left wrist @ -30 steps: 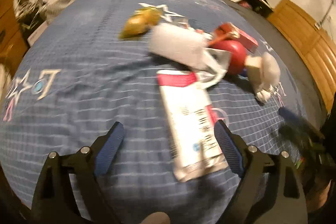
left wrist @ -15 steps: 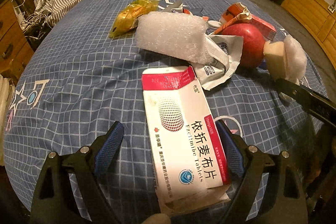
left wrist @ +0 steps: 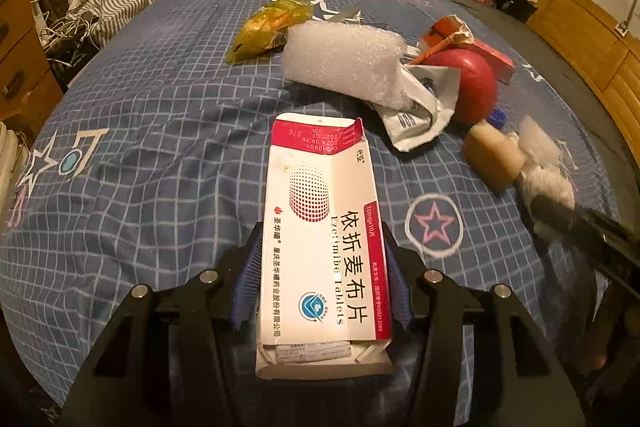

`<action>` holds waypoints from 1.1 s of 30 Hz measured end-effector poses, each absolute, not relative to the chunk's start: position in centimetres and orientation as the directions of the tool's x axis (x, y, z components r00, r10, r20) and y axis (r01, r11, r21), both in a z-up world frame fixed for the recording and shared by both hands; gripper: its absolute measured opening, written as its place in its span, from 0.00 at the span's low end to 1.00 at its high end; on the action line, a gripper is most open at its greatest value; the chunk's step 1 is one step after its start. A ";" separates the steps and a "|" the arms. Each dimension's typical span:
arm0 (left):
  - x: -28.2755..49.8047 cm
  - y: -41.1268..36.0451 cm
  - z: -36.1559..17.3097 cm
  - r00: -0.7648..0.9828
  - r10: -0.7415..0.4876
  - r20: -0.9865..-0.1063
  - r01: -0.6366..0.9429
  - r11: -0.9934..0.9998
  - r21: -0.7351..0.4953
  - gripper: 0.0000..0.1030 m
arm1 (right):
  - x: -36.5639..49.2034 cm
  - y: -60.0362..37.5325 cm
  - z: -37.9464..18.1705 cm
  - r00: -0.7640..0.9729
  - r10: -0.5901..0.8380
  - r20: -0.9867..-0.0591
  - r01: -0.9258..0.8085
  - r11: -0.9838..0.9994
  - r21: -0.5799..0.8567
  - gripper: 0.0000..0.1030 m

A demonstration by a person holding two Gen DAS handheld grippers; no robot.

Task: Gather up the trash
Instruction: 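Grasp the white medicine box with the left tool while the right tool grasps the white towel, then carry the medicine box and towel with both tools over the white bucket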

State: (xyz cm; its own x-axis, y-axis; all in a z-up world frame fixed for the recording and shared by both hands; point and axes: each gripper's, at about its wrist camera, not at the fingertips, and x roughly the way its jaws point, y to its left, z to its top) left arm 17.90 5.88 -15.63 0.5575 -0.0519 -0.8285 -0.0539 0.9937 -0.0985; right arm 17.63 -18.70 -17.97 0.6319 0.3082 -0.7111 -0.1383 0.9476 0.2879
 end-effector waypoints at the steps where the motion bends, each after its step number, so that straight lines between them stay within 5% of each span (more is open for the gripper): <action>1: 17.6 5.8 -15.7 0.558 -0.052 -0.828 -0.050 0.994 -0.097 0.50 | 17.0 -18.4 -17.9 0.629 0.322 -0.708 -0.149 0.943 0.297 0.33; 14: 13.7 6.9 -13.2 0.652 -0.044 -0.757 -0.073 0.990 -0.121 0.46 | 9.3 -14.3 -11.9 0.786 0.259 -0.561 -0.217 0.966 0.142 0.33; 33: 6.7 3.4 0.2 0.922 0.043 -0.385 -0.066 0.997 -0.046 0.46 | 2.9 -11.1 -0.3 0.981 0.070 -0.182 -0.083 0.994 -0.066 0.33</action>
